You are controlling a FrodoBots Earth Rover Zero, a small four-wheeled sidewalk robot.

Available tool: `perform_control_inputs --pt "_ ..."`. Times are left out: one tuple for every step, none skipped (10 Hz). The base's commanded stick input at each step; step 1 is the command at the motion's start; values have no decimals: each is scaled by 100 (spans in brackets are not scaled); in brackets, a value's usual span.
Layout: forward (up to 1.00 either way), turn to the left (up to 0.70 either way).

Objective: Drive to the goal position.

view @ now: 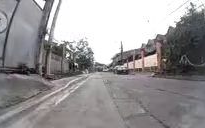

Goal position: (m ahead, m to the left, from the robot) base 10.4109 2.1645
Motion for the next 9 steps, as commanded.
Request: perform_control_inputs --pt "100 21" --pt "100 40" --pt "100 32" --pt "100 14" --pt "100 1" --pt "100 0" --pt "100 0" --pt "100 0" --pt "100 0"
